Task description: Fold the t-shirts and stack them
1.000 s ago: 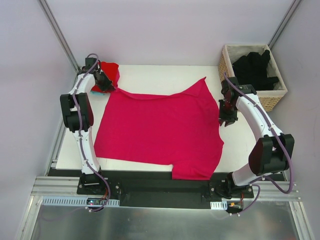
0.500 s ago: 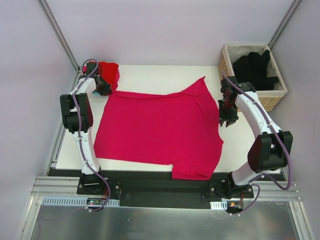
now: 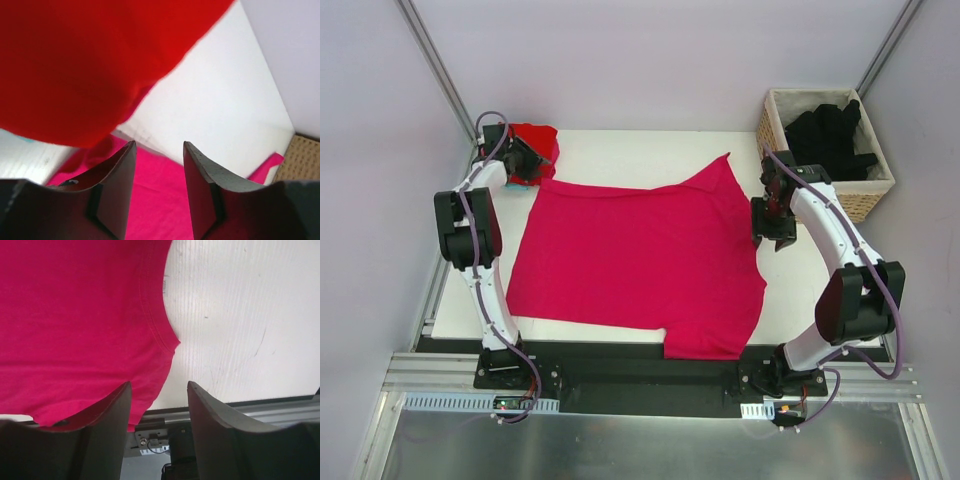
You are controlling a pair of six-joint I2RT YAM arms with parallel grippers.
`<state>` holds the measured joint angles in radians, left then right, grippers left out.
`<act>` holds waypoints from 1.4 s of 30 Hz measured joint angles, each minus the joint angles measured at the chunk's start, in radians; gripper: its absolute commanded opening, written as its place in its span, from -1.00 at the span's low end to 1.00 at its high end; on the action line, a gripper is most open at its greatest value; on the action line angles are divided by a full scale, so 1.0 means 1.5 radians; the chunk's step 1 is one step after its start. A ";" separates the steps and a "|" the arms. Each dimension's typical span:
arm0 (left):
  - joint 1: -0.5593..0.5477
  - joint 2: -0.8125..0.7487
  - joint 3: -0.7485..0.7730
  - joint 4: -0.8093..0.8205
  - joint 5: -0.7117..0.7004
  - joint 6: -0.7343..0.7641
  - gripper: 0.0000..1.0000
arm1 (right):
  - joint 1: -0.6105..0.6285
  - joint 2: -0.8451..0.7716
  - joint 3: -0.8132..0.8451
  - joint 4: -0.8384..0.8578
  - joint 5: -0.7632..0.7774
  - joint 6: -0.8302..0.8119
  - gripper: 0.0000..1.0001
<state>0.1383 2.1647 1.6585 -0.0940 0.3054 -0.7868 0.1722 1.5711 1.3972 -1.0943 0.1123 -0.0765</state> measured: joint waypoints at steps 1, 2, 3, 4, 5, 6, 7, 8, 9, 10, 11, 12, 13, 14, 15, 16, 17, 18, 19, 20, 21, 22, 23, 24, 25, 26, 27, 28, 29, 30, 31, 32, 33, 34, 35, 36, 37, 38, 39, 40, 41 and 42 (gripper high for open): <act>0.000 -0.014 -0.016 0.015 0.010 -0.001 -0.17 | -0.001 0.003 0.000 0.008 -0.004 -0.003 0.04; 0.000 -0.029 -0.034 0.029 0.022 -0.002 -0.17 | -0.001 0.008 0.002 0.017 -0.010 -0.005 0.04; 0.000 -0.047 -0.053 0.042 0.036 -0.004 -0.17 | -0.002 0.020 0.009 0.032 -0.020 -0.008 0.03; 0.000 -0.067 -0.066 0.051 0.054 -0.004 -0.17 | -0.004 0.027 0.012 0.042 -0.026 -0.010 0.03; 0.000 -0.087 -0.077 0.058 0.069 -0.004 -0.18 | -0.008 0.044 0.021 0.057 -0.042 -0.010 0.03; 0.000 -0.106 -0.082 0.062 0.084 -0.004 -0.18 | -0.012 0.063 0.035 0.076 -0.061 -0.009 0.00; 0.000 -0.127 -0.084 0.066 0.100 -0.004 -0.18 | -0.017 0.082 0.045 0.096 -0.081 -0.008 -0.01; 0.000 -0.150 -0.087 0.070 0.114 -0.004 -0.18 | -0.023 0.108 0.060 0.123 -0.103 -0.005 -0.01; 0.000 -0.179 -0.093 0.074 0.128 -0.004 -0.17 | -0.028 0.138 0.079 0.145 -0.128 0.001 -0.03; 0.000 -0.210 -0.102 0.077 0.141 -0.004 -0.17 | -0.032 0.169 0.103 0.163 -0.150 0.007 -0.03; 0.000 -0.243 -0.114 0.082 0.151 -0.004 -0.17 | -0.036 0.203 0.129 0.187 -0.172 0.012 -0.03; 0.000 -0.271 -0.127 0.085 0.158 -0.004 -0.17 | -0.038 0.239 0.155 0.209 -0.193 0.018 -0.04; 0.000 -0.307 -0.145 0.090 0.164 -0.003 -0.17 | -0.040 0.274 0.185 0.223 -0.211 0.027 -0.04; 0.000 -0.347 -0.170 0.092 0.171 -0.002 -0.17 | -0.040 0.306 0.210 0.241 -0.227 0.035 -0.04; 0.000 -0.374 -0.186 0.091 0.176 -0.001 -0.18 | -0.040 0.329 0.229 0.251 -0.240 0.042 -0.04; 0.000 -0.402 -0.205 0.090 0.180 0.002 -0.17 | -0.040 0.362 0.259 0.258 -0.258 0.050 -0.04; 0.000 -0.426 -0.224 0.087 0.183 0.005 -0.17 | -0.040 0.384 0.275 0.269 -0.269 0.056 -0.04; 0.000 -0.447 -0.240 0.081 0.186 0.009 -0.17 | -0.040 0.403 0.288 0.277 -0.283 0.061 -0.04; 0.000 -0.463 -0.256 0.075 0.188 0.012 -0.17 | -0.039 0.419 0.299 0.282 -0.296 0.067 -0.04; 0.000 -0.477 -0.272 0.068 0.190 0.015 -0.17 | -0.039 0.433 0.307 0.286 -0.306 0.071 -0.05; 0.000 -0.489 -0.288 0.058 0.190 0.018 -0.17 | -0.038 0.443 0.313 0.289 -0.315 0.076 -0.06; 0.000 -0.496 -0.300 0.052 0.190 0.021 -0.17 | -0.037 0.454 0.321 0.291 -0.323 0.080 -0.06; 0.000 -0.506 -0.316 0.039 0.190 0.026 -0.17 | -0.036 0.464 0.327 0.296 -0.330 0.084 -0.07; 0.000 -0.513 -0.326 0.027 0.190 0.029 -0.17 | -0.035 0.471 0.330 0.301 -0.335 0.087 -0.08; 0.000 -0.518 -0.333 0.019 0.189 0.031 -0.17 | -0.034 0.476 0.332 0.305 -0.339 0.090 -0.08; 0.000 -0.523 -0.340 0.012 0.189 0.033 -0.17 | -0.033 0.479 0.333 0.308 -0.342 0.093 -0.09; 0.000 -0.529 -0.344 0.001 0.189 0.035 -0.17 | -0.032 0.481 0.334 0.310 -0.343 0.094 -0.09; 0.000 -0.536 -0.347 -0.004 0.189 0.037 -0.17 | -0.031 0.483 0.336 0.312 -0.343 0.096 -0.09; 0.000 -0.544 -0.349 -0.008 0.187 0.039 -0.17 | -0.029 0.485 0.340 0.315 -0.342 0.097 -0.10; 0.000 -0.552 -0.350 -0.012 0.186 0.041 -0.17 | -0.027 0.488 0.345 0.318 -0.340 0.098 -0.10; 0.000 -0.559 -0.352 -0.014 0.185 0.042 -0.17 | -0.026 0.490 0.350 0.323 -0.338 0.100 -0.11; 0.000 -0.566 -0.353 -0.016 0.184 0.043 -0.17 | -0.025 0.494 0.360 0.323 -0.337 0.102 -0.11; 0.000 -0.571 -0.354 -0.016 0.182 0.044 -0.17 | -0.025 0.499 0.372 0.325 -0.336 0.104 -0.12; 0.000 -0.577 -0.354 -0.016 0.180 0.045 -0.17 | -0.024 0.506 0.386 0.330 -0.334 0.107 -0.13; 0.000 -0.582 -0.356 -0.016 0.179 0.045 -0.17 | -0.023 0.512 0.399 0.336 -0.333 0.111 -0.13; 0.000 -0.586 -0.358 -0.016 0.178 0.045 -0.17 | -0.022 0.519 0.412 0.338 -0.332 0.113 -0.14; 0.000 -0.590 -0.360 -0.016 0.178 0.046 -0.17 | -0.020 0.526 0.424 0.341 -0.330 0.116 -0.14; 0.000 -0.591 -0.361 -0.016 0.178 0.046 -0.17 | -0.019 0.532 0.435 0.345 -0.329 0.119 -0.15; 0.000 -0.592 -0.361 -0.017 0.178 0.046 -0.17 | -0.019 0.538 0.443 0.347 -0.328 0.121 -0.16; 0.000 -0.592 -0.361 -0.017 0.177 0.046 -0.18 | -0.018 0.543 0.450 0.348 -0.327 0.122 -0.16; 0.000 -0.592 -0.361 -0.017 0.177 0.046 -0.18 | -0.017 0.549 0.457 0.348 -0.324 0.124 -0.17; 0.000 -0.592 -0.361 -0.019 0.175 0.047 -0.18 | -0.016 0.552 0.461 0.346 -0.322 0.125 -0.18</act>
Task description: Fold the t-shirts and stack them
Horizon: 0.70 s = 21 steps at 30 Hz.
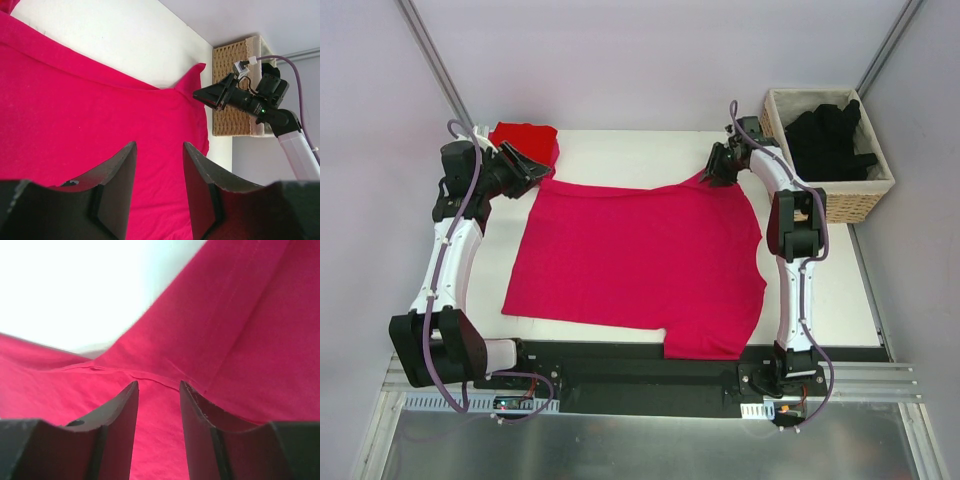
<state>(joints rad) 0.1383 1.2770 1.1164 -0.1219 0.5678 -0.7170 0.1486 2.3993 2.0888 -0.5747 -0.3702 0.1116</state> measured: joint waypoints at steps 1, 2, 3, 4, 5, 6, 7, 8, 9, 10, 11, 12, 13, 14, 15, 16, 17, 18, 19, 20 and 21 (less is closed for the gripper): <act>0.000 0.000 0.000 -0.002 -0.001 0.000 -0.18 | 0.001 0.003 0.004 -0.002 0.005 0.000 -0.18; 0.000 0.000 0.000 -0.003 -0.001 0.000 -0.18 | 0.003 0.004 0.004 -0.007 0.014 0.000 -0.18; 0.000 0.000 0.000 -0.006 -0.001 0.000 -0.19 | 0.006 0.004 0.004 -0.014 0.025 -0.001 -0.18; 0.000 0.000 0.000 -0.009 -0.001 0.000 -0.18 | 0.008 0.003 0.004 -0.017 0.038 -0.005 -0.17; 0.000 0.000 -0.001 -0.011 -0.001 0.000 -0.19 | 0.011 0.002 0.003 -0.019 0.053 -0.008 -0.16; 0.000 0.000 -0.002 -0.012 -0.001 0.000 -0.18 | 0.013 0.001 0.001 -0.021 0.069 -0.012 -0.14; 0.000 0.000 -0.003 -0.013 -0.001 0.000 -0.18 | 0.015 -0.002 -0.002 -0.024 0.084 -0.016 -0.13; 0.000 0.000 -0.005 -0.013 -0.001 0.000 -0.18 | 0.017 -0.005 -0.005 -0.030 0.099 -0.021 -0.11; 0.000 -0.001 -0.007 -0.013 -0.001 0.000 -0.19 | 0.018 -0.007 -0.005 -0.038 0.112 -0.026 -0.10; 0.000 -0.001 -0.009 -0.013 -0.001 0.000 -0.19 | 0.019 -0.009 -0.005 -0.044 0.124 -0.031 -0.10; 0.000 -0.001 -0.011 -0.014 -0.001 0.000 -0.19 | 0.020 -0.011 -0.005 -0.048 0.133 -0.035 -0.10; 0.000 -0.001 -0.013 -0.015 -0.001 0.000 -0.19 | 0.020 -0.013 -0.005 -0.053 0.143 -0.041 -0.10; 0.000 -0.001 -0.013 -0.018 -0.001 0.000 -0.19 | 0.020 -0.016 -0.005 -0.058 0.153 -0.045 -0.10; 0.000 -0.001 -0.013 -0.019 -0.001 0.000 -0.19 | 0.020 -0.017 -0.005 -0.061 0.160 -0.048 -0.09; 0.000 -0.002 -0.013 -0.019 -0.001 0.000 -0.20 | 0.020 -0.018 -0.005 -0.064 0.167 -0.050 -0.09; 0.000 -0.002 -0.013 -0.019 -0.001 0.000 -0.19 | 0.020 -0.019 -0.005 -0.066 0.172 -0.052 -0.09; 0.000 -0.002 -0.013 -0.019 -0.001 0.000 -0.19 | 0.020 -0.020 -0.005 -0.068 0.175 -0.053 -0.09; 0.000 -0.002 -0.013 -0.020 -0.001 0.000 -0.19 | 0.020 -0.020 -0.005 -0.070 0.177 -0.054 -0.09; 0.000 -0.002 -0.013 -0.020 -0.001 0.000 -0.20 | 0.020 -0.020 -0.005 -0.071 0.178 -0.055 -0.09; 0.000 -0.002 -0.013 -0.021 -0.002 0.000 -0.19 | 0.020 -0.020 -0.005 -0.074 0.180 -0.057 -0.09; 0.000 -0.003 -0.013 -0.021 -0.002 0.000 -0.19 | 0.020 -0.020 -0.005 -0.075 0.180 -0.057 -0.09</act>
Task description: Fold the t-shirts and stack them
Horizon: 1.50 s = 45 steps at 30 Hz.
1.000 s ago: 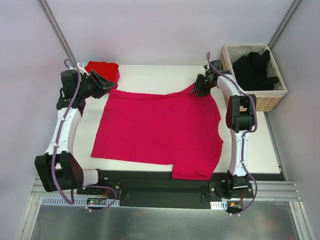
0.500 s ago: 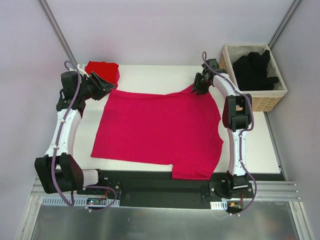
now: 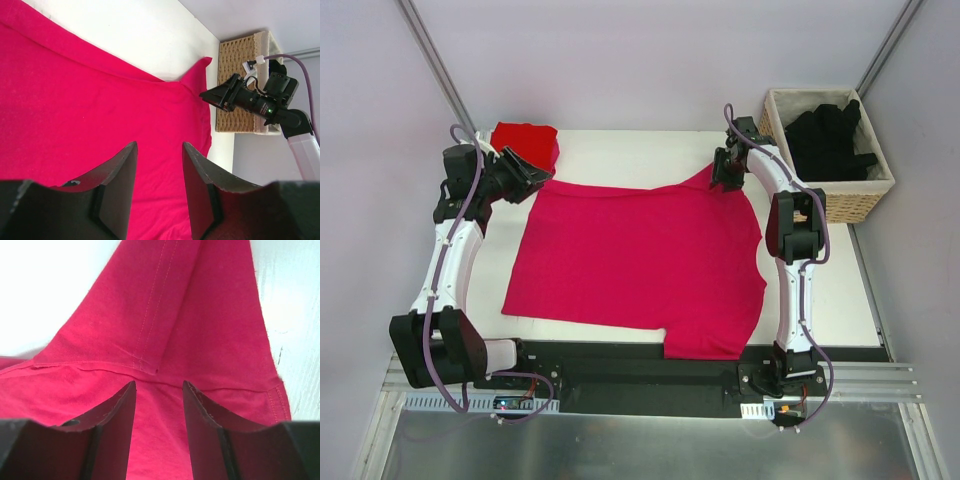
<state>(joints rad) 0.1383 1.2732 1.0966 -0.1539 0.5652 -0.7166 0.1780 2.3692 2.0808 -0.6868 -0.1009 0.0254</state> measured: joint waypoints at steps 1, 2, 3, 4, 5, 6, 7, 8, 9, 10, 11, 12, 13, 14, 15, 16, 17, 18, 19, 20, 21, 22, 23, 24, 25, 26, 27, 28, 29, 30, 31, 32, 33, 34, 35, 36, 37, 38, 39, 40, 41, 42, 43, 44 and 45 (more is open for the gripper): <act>0.000 -0.001 0.000 -0.001 0.000 0.000 -0.19 | 0.000 0.000 0.000 0.000 0.000 0.000 -0.09; 0.000 -0.002 0.000 -0.001 -0.001 0.000 -0.19 | 0.000 0.000 0.000 0.001 0.000 0.000 -0.09; 0.000 -0.004 0.000 -0.001 -0.001 0.000 -0.19 | 0.000 0.000 0.000 0.001 -0.001 0.000 -0.09; 0.000 -0.006 0.000 -0.001 -0.001 0.000 -0.20 | 0.000 0.000 0.000 0.001 -0.001 0.000 -0.09; 0.000 -0.009 0.000 -0.001 -0.001 0.000 -0.19 | 0.000 0.000 0.000 0.002 -0.002 0.000 -0.10; 0.000 -0.011 0.000 -0.001 -0.001 0.000 -0.19 | 0.000 0.000 0.000 0.003 -0.004 0.000 -0.09; 0.000 -0.014 0.000 -0.001 -0.001 0.000 -0.19 | 0.000 0.000 0.000 0.006 -0.007 0.000 -0.10; 0.000 -0.016 0.000 -0.001 -0.001 0.000 -0.19 | 0.000 0.000 0.000 0.008 -0.008 0.001 -0.10; 0.000 -0.017 0.000 -0.001 -0.001 0.000 -0.19 | 0.000 0.000 0.000 0.009 -0.011 0.001 -0.10; 0.000 -0.018 0.000 -0.001 -0.001 0.000 -0.19 | 0.000 0.001 0.001 0.012 -0.013 0.002 -0.10; 0.000 -0.019 0.000 -0.001 -0.001 0.000 -0.20 | 0.000 0.001 0.002 0.013 -0.013 0.003 -0.10; 0.000 -0.019 0.000 -0.001 -0.001 0.000 -0.20 | 0.000 0.002 0.002 0.015 -0.015 0.004 -0.10; 0.000 -0.019 0.000 -0.001 -0.001 0.000 -0.19 | 0.000 0.004 0.003 0.016 -0.017 0.005 -0.11; 0.000 -0.019 0.000 -0.002 -0.002 0.000 -0.20 | 0.000 0.007 0.005 0.017 -0.020 0.006 -0.11; 0.000 -0.019 0.000 -0.002 -0.003 0.000 -0.20 | 0.000 0.010 0.006 0.019 -0.023 0.006 -0.12; 0.000 -0.019 0.000 -0.003 -0.005 0.000 -0.20 | -0.001 0.013 0.006 0.020 -0.025 0.007 -0.14; 0.000 -0.019 0.000 -0.003 -0.006 0.000 -0.20 | -0.002 0.017 0.006 0.020 -0.028 0.008 -0.16; 0.000 -0.019 0.000 -0.003 -0.008 0.000 -0.20 | -0.002 0.021 0.006 0.021 -0.031 0.010 -0.17; 0.000 -0.019 0.000 -0.004 -0.010 0.000 -0.20 | -0.003 0.024 0.006 0.021 -0.033 0.011 -0.19; 0.000 -0.019 0.000 -0.004 -0.012 0.000 -0.20 | -0.004 0.027 0.006 0.021 -0.036 0.012 -0.24; 0.000 -0.019 0.000 -0.006 -0.013 0.000 -0.20 | -0.004 0.030 0.006 0.021 -0.039 0.013 -0.28; 0.000 -0.019 0.000 -0.006 -0.013 0.000 -0.20 | -0.006 0.031 0.006 0.022 -0.043 0.015 -0.38; 0.000 -0.019 0.000 -0.006 -0.014 0.000 -0.20 | -0.007 0.031 0.006 0.022 -0.044 0.016 -0.43; 0.000 -0.020 0.000 -0.006 -0.015 0.000 -0.20 | -0.010 0.031 0.006 0.022 -0.046 0.018 -0.47; 0.000 -0.021 -0.001 -0.006 -0.016 0.000 -0.20 | -0.011 0.031 0.006 0.022 -0.048 0.019 -0.56; 0.000 -0.022 -0.002 -0.006 -0.016 0.000 -0.20 | -0.012 0.031 0.006 0.022 -0.048 0.019 -0.59; 0.000 -0.025 -0.005 -0.006 -0.017 -0.001 -0.20 | -0.014 0.031 0.006 0.023 -0.050 0.021 -0.63; 0.000 -0.027 -0.009 -0.006 -0.017 -0.001 -0.20 | -0.016 0.031 0.005 0.026 -0.052 0.024 -0.69; 0.000 -0.030 -0.011 -0.007 -0.017 -0.001 -0.20 | -0.017 0.031 0.005 0.031 -0.055 0.026 -0.73; 0.000 -0.032 -0.013 -0.008 -0.017 -0.001 -0.20 | -0.018 0.031 0.004 0.037 -0.057 0.028 -0.75; 0.000 -0.033 -0.014 -0.008 -0.017 -0.001 -0.20 | -0.019 0.031 0.001 0.042 -0.059 0.030 -0.82; 0.000 -0.035 -0.016 -0.008 -0.017 -0.001 -0.20 | -0.020 0.031 -0.001 0.047 -0.061 0.032 -0.85; 0.000 -0.038 -0.019 -0.008 -0.018 -0.001 -0.21 | -0.020 0.031 -0.003 0.051 -0.061 0.033 -0.88; 0.000 -0.040 -0.020 -0.008 -0.018 -0.001 -0.21 | -0.021 0.031 -0.005 0.056 -0.063 0.034 -0.91; 0.000 -0.042 -0.022 -0.009 -0.018 -0.002 -0.21 | -0.021 0.031 -0.008 0.060 -0.063 0.036 -0.92; 0.000 -0.045 -0.022 -0.009 -0.018 -0.002 -0.21 | -0.021 0.031 -0.010 0.065 -0.063 0.036 -0.92; 0.000 -0.047 -0.023 -0.010 -0.019 -0.002 -0.21 | -0.020 0.031 -0.014 0.072 -0.063 0.038 -0.93; 0.000 -0.049 -0.024 -0.010 -0.019 -0.002 -0.20 | -0.020 0.029 -0.019 0.081 -0.063 0.038 -0.94; 0.000 -0.052 -0.026 -0.009 -0.019 -0.003 -0.21 | -0.020 0.024 -0.031 0.094 -0.064 0.040 -0.93; 0.000 -0.054 -0.028 -0.010 -0.019 -0.003 -0.20 | -0.021 0.017 -0.046 0.109 -0.066 0.042 -0.94; 0.000 -0.057 -0.031 -0.010 -0.022 -0.003 -0.20 | -0.021 0.008 -0.063 0.126 -0.068 0.044 -0.94; 0.000 -0.060 -0.034 -0.011 -0.023 -0.004 -0.21 | -0.021 -0.002 -0.082 0.148 -0.074 0.047 -0.93; 0.000 -0.063 -0.037 -0.011 -0.025 -0.004 -0.20 | -0.021 -0.010 -0.099 0.171 -0.083 0.049 -0.93; 0.000 -0.068 -0.041 -0.011 -0.029 -0.004 -0.20 | -0.021 -0.018 -0.115 0.198 -0.092 0.054 -0.92; 0.000 -0.071 -0.044 -0.012 -0.031 -0.004 -0.21 | -0.021 -0.024 -0.129 0.228 -0.103 0.059 -0.88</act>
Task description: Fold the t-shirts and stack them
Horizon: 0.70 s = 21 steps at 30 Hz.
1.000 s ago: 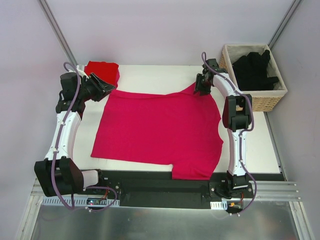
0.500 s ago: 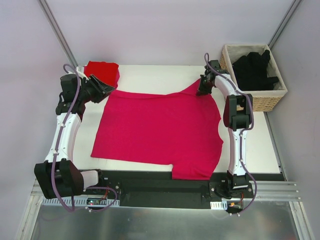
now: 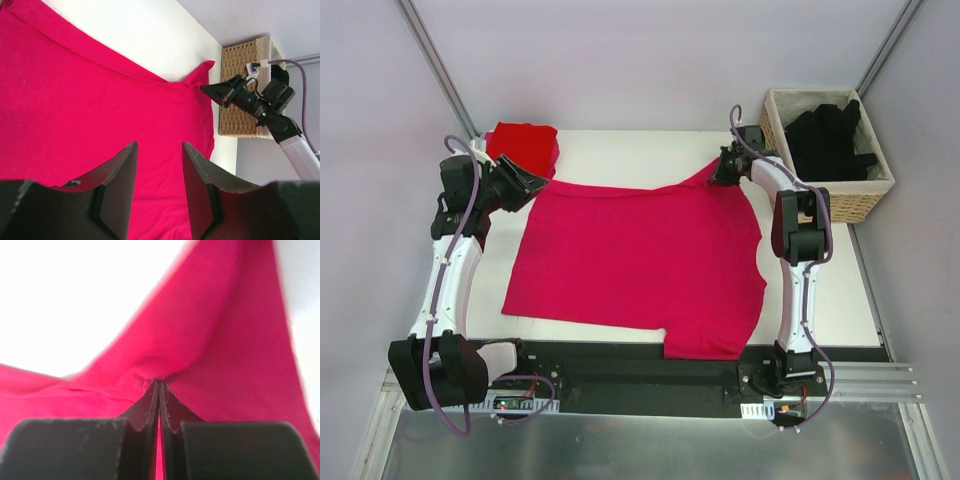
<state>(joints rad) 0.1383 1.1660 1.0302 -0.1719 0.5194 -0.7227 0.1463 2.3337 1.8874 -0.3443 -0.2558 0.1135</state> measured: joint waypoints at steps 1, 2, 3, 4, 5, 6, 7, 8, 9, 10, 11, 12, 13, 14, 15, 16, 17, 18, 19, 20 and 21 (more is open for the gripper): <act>0.000 -0.005 -0.004 -0.001 -0.003 0.000 -0.21 | 0.000 -0.003 -0.011 0.034 -0.016 0.006 -0.87; 0.000 -0.012 -0.009 -0.001 -0.004 0.000 -0.20 | -0.001 -0.003 -0.018 0.065 -0.032 0.016 -0.85; 0.000 -0.017 -0.011 -0.003 -0.005 0.000 -0.21 | -0.001 -0.003 -0.023 0.095 -0.049 0.026 -0.80; 0.000 -0.024 -0.014 -0.004 -0.008 0.000 -0.21 | -0.001 -0.002 -0.030 0.138 -0.072 0.042 -0.77; 0.000 -0.030 -0.016 -0.005 -0.010 0.000 -0.21 | -0.001 0.001 -0.032 0.180 -0.093 0.060 -0.74; 0.000 -0.037 -0.018 -0.007 -0.014 0.000 -0.21 | -0.001 0.006 -0.032 0.228 -0.117 0.085 -0.64; 0.000 -0.043 -0.020 -0.009 -0.018 0.000 -0.21 | -0.001 0.015 -0.029 0.283 -0.140 0.111 -0.63; 0.000 -0.050 -0.022 -0.013 -0.021 0.000 -0.21 | -0.001 0.029 -0.019 0.333 -0.160 0.140 -0.63; 0.000 -0.055 -0.023 -0.018 -0.023 0.000 -0.21 | -0.001 0.044 -0.006 0.372 -0.175 0.166 -0.66; 0.000 -0.063 -0.025 -0.021 -0.027 0.000 -0.21 | -0.001 0.069 0.019 0.414 -0.194 0.200 -0.73; 0.000 -0.068 -0.027 -0.024 -0.031 0.000 -0.21 | 0.000 0.099 0.051 0.456 -0.208 0.233 -0.76; 0.000 -0.074 -0.029 -0.029 -0.036 -0.001 -0.21 | 0.000 0.127 0.076 0.496 -0.216 0.262 -0.79; 0.000 -0.080 -0.031 -0.034 -0.039 -0.001 -0.21 | 0.000 0.151 0.093 0.530 -0.223 0.291 -0.80; 0.000 -0.084 -0.032 -0.040 -0.042 -0.002 -0.22 | 0.001 0.170 0.104 0.557 -0.225 0.317 -0.80; 0.000 -0.088 -0.034 -0.042 -0.047 -0.002 -0.21 | 0.001 0.186 0.109 0.576 -0.226 0.339 -0.78; 0.000 -0.092 -0.036 -0.044 -0.053 -0.003 -0.21 | 0.001 0.196 0.111 0.588 -0.229 0.357 -0.77; 0.000 -0.096 -0.038 -0.047 -0.056 -0.004 -0.22 | 0.001 0.201 0.111 0.591 -0.231 0.369 -0.75; 0.000 -0.100 -0.040 -0.050 -0.059 -0.005 -0.22 | 0.001 0.203 0.111 0.582 -0.237 0.374 -0.51; 0.000 -0.102 -0.042 -0.052 -0.061 -0.007 -0.21 | 0.001 0.203 0.111 0.572 -0.240 0.372 -0.45; 0.000 -0.106 -0.043 -0.056 -0.066 -0.010 -0.21 | 0.001 0.198 0.107 0.564 -0.242 0.362 -0.43; 0.000 -0.107 -0.044 -0.058 -0.069 -0.011 -0.21 | 0.000 0.186 0.096 0.544 -0.241 0.348 -0.38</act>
<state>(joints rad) 0.1383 1.0050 0.9646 -0.2588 0.4152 -0.7391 0.1467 2.6122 2.0319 0.4721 -0.6170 0.6350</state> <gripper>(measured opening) 0.393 0.254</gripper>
